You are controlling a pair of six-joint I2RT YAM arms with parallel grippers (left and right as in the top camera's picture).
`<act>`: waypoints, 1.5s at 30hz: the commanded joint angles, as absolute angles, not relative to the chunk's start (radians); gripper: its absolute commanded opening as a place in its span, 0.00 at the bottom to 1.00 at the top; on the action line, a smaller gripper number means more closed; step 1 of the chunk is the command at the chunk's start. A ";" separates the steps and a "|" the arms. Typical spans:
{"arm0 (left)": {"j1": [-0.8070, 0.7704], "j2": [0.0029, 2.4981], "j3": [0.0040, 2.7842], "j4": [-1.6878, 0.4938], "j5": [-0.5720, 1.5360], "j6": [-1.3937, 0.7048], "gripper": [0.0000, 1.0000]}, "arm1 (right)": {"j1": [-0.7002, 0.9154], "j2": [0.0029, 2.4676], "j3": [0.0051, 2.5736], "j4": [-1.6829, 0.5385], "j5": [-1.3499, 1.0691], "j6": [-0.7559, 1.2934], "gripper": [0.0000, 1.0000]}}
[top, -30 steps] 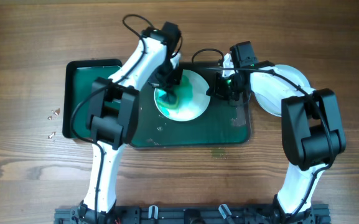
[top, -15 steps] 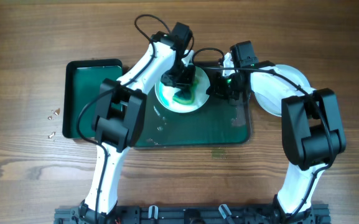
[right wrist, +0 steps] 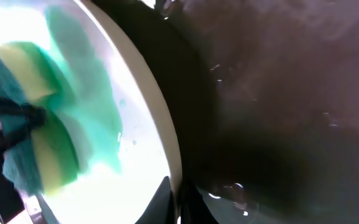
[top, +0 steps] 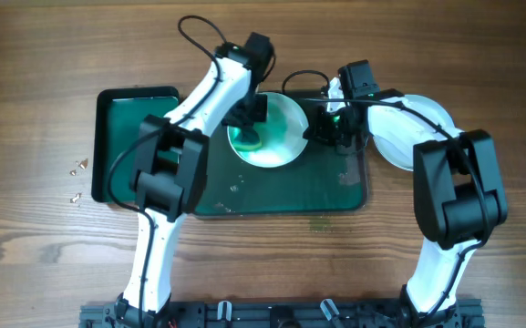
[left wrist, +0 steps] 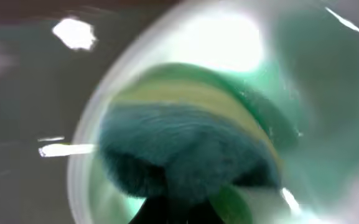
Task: Clean dirty plates on tray and stack at the side
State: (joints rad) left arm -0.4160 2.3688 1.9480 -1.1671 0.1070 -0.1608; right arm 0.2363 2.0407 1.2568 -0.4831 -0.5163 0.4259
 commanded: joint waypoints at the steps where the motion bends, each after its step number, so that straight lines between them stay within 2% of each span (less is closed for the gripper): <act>1: -0.433 2.394 1.932 -1.182 0.699 0.207 0.04 | 0.236 2.056 1.251 -0.487 -0.500 0.420 0.04; 7: -0.433 2.394 1.932 -1.045 0.688 0.143 0.04 | 0.236 2.056 1.251 -0.487 -0.500 0.420 0.04; 9: -0.432 2.394 1.932 -0.978 0.568 0.038 0.04 | 0.236 2.056 1.251 -0.487 -0.500 0.420 0.04; 13: -0.428 2.394 1.932 -0.893 0.115 -0.243 0.04 | 0.236 2.056 1.251 -0.487 -0.499 0.419 0.04; 16: -0.428 2.393 1.932 -0.937 -0.179 -0.340 0.04 | 0.236 2.056 1.251 -0.487 -0.500 0.419 0.04; 21: -0.428 2.373 1.932 -1.078 -0.433 -0.432 0.04 | 0.236 2.056 1.251 -0.486 -0.500 0.419 0.04; 26: -0.425 2.319 1.934 -1.186 -0.376 -0.480 0.04 | 0.237 2.056 1.251 -0.487 -0.500 0.419 0.04; 30: -0.379 2.234 1.936 -1.221 -0.137 -0.479 0.04 | 0.237 2.055 1.251 -0.495 -0.500 0.419 0.04; 36: -0.262 2.167 1.936 -1.229 0.043 -0.423 0.04 | 0.237 2.032 1.251 -0.514 -0.483 0.418 0.04; 40: -0.237 2.167 1.936 -1.230 0.048 -0.423 0.04 | 0.241 1.972 1.251 -0.560 -0.371 0.406 0.04; 45: -0.237 2.167 1.936 -1.211 0.048 -0.423 0.04 | 0.307 1.827 1.251 -0.657 -0.012 0.372 0.04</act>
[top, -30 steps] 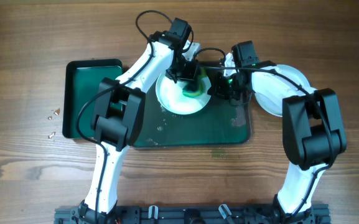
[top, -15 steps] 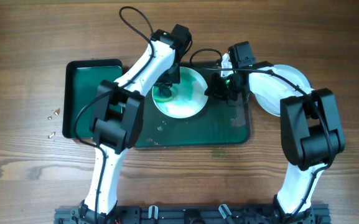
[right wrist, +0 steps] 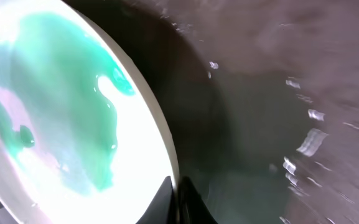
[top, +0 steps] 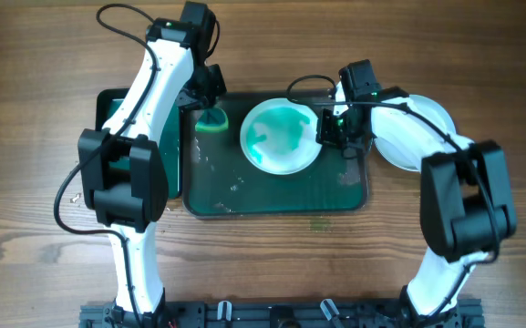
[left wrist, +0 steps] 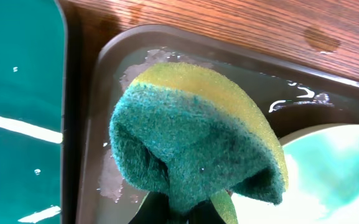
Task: Clean dirty plates on tray and stack at the side
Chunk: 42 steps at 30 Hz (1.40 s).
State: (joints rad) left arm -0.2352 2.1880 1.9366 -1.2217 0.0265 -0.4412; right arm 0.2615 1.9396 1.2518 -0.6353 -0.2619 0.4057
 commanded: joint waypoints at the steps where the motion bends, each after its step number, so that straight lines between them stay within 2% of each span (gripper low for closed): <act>1: -0.237 2.167 1.936 -1.210 0.048 -0.423 0.04 | 0.323 1.804 1.251 -0.670 0.051 0.369 0.04; 8: -0.240 2.168 1.936 -1.203 0.048 -0.423 0.04 | 0.531 1.607 1.251 -0.752 0.667 0.366 0.04; 12: -0.240 2.168 1.936 -1.200 0.048 -0.423 0.04 | 0.660 1.573 1.251 -0.813 0.948 0.366 0.04; 21: -0.240 2.168 1.936 -1.200 0.048 -0.423 0.04 | 0.829 1.573 1.251 -0.879 1.262 0.352 0.04; 27: -0.240 2.168 1.935 -1.200 0.048 -0.423 0.04 | 0.854 1.573 1.251 -0.875 1.369 0.287 0.04; 38: -0.240 2.168 1.935 -1.200 0.048 -0.423 0.04 | 0.854 1.573 1.251 -0.876 1.368 0.285 0.04; 40: -0.240 2.168 1.935 -1.200 0.049 -0.423 0.04 | 0.854 1.573 1.251 -0.876 1.334 0.288 0.05; 42: -0.240 2.168 1.935 -1.200 0.048 -0.423 0.04 | 0.849 1.573 1.251 -0.878 1.161 0.288 0.05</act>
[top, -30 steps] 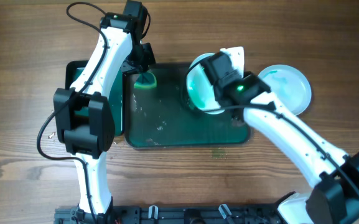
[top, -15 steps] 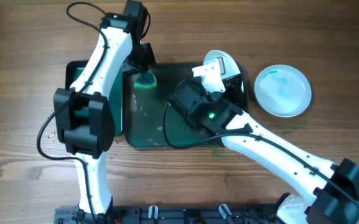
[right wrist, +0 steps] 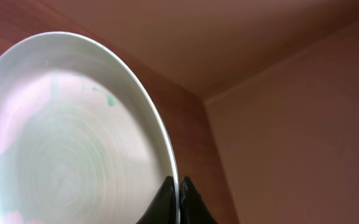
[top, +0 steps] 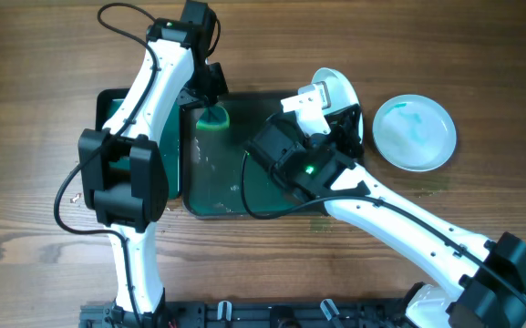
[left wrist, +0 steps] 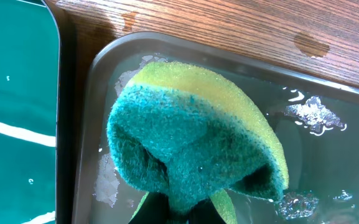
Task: Clean dirty plates on tray and stack at the side
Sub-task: 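Lift the plate with right gripper and stack it on side plates, then lower the sponge into the green tray and open left gripper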
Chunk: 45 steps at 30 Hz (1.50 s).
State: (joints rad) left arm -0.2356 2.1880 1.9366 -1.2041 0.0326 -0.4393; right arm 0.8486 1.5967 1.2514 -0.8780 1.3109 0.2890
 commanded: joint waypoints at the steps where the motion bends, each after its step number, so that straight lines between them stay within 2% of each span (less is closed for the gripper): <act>1: -0.240 2.168 1.935 -1.200 0.049 -0.423 0.04 | 0.840 1.573 1.251 -0.877 1.062 0.290 0.04; 7: -0.240 2.168 1.935 -1.201 0.049 -0.423 0.04 | 0.700 1.573 1.251 -0.849 0.520 0.373 0.04; 11: -0.240 2.168 1.935 -1.201 0.049 -0.423 0.04 | 0.514 1.567 1.251 -0.781 0.147 0.321 0.04; 13: -0.240 2.168 1.935 -1.201 0.049 -0.423 0.04 | 0.355 1.562 1.251 -0.769 -0.094 0.287 0.04; 16: -0.240 2.168 1.935 -1.201 0.048 -0.423 0.04 | 0.220 1.562 1.251 -0.771 -0.208 0.287 0.04; 22: -0.240 2.168 1.935 -1.193 0.048 -0.423 0.04 | -0.083 1.562 1.251 -0.793 -0.258 0.292 0.04; 28: -0.240 2.168 1.935 -1.193 0.049 -0.423 0.04 | -0.285 1.567 1.214 -0.805 -0.010 0.299 0.04; 39: -0.240 2.167 1.936 -1.194 0.049 -0.423 0.04 | -0.312 1.635 1.033 -0.554 0.076 0.291 0.05; 40: -0.239 2.167 1.936 -1.195 0.049 -0.423 0.04 | -0.312 1.649 1.033 -0.545 0.075 0.287 0.10; 41: -0.238 2.164 1.936 -1.195 0.049 -0.422 0.04 | -0.312 1.657 1.033 -0.538 0.075 0.288 0.19; 43: -0.232 2.146 1.937 -1.208 0.049 -0.395 0.04 | -0.312 1.655 1.042 -0.541 0.048 0.288 0.49; 45: -0.215 2.111 1.951 -1.249 0.044 -0.345 0.04 | -0.312 1.650 1.095 -0.593 0.005 0.288 0.57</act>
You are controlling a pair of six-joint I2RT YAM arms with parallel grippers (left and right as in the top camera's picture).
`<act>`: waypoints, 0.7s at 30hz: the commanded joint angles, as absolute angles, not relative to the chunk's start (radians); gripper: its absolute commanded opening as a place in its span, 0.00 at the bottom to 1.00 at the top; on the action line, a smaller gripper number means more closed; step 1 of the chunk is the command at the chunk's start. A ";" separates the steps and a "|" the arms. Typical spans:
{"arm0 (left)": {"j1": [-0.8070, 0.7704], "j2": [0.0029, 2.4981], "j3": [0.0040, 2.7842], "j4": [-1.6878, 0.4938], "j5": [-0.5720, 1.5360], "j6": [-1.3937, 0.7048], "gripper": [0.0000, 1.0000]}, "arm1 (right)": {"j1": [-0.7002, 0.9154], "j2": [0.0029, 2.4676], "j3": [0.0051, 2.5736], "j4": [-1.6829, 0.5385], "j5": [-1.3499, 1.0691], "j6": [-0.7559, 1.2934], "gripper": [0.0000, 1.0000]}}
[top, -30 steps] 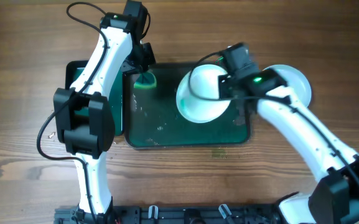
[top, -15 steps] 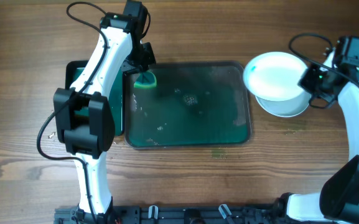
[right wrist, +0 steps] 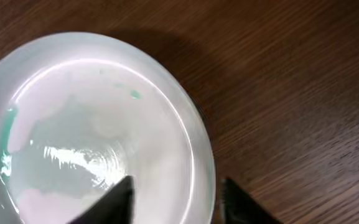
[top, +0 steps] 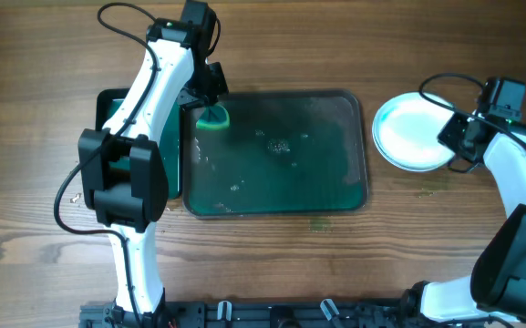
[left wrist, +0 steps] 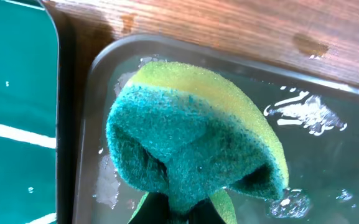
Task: Clean dirty plates on tray and stack at the side
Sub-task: 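Lower the sponge into the green tray and open left gripper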
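On the wood to the right of the wet dark tray point(top: 335, 187) lie the white plates point(top: 413, 134), one on another. The top plate point(right wrist: 92, 124) shows faint green smears. My right gripper point(top: 454, 137) is at their right edge; seen from its wrist, the right gripper point(right wrist: 179, 202) is open, its fingers astride the rim and holding nothing. At the tray's far left corner my left gripper point(top: 210, 102) is shut on a green and yellow sponge point(left wrist: 191, 137), which hangs over the tray floor point(left wrist: 328, 162). No plate is in the tray.
A teal tray point(top: 139, 137) lies against the dark tray's left side. Small crumbs point(top: 78, 169) sit on the wood further left. Water puddles point(top: 276, 146) spot the dark tray floor.
The plate that my right gripper held tilted on edge above the tray's far right now lies on the plate at the right, and that gripper has opened. The left arm and sponge have not moved.
First the sponge was on a soapy plate in the tray while my right gripper held its rim. Then the sponge was at the tray's far left corner. Then the plate was held up on edge. Now it lies on the stack, let go.
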State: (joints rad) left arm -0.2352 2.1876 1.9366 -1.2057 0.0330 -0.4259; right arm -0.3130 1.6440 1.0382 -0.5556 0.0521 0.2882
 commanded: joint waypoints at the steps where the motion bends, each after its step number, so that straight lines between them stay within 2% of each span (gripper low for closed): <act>1: -0.203 2.093 1.959 -1.267 0.041 -0.339 0.04 | -0.312 1.649 1.130 -0.624 -0.022 0.287 0.58; 5: -0.117 1.981 1.968 -1.352 0.041 -0.273 0.04 | -0.307 1.644 1.338 -0.802 -0.309 0.164 0.61; 9: -0.023 1.968 1.950 -1.438 0.040 -0.052 0.04 | -0.256 1.644 1.395 -0.863 -0.342 0.130 0.62; 12: 0.038 1.973 1.830 -1.345 0.029 0.049 0.04 | -0.221 1.644 1.395 -0.881 -0.342 0.113 0.62; 20: 0.099 1.973 1.454 -0.918 0.029 0.049 0.04 | -0.186 1.644 1.395 -0.906 -0.338 0.104 0.62; 21: 0.099 1.973 1.435 -0.899 0.029 0.049 0.10 | -0.186 1.644 1.395 -0.906 -0.338 0.104 0.62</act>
State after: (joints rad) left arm 0.0959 1.9709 1.5085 -0.9588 0.0269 0.0216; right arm -0.1913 1.6485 1.3846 -0.9035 -0.3168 0.1253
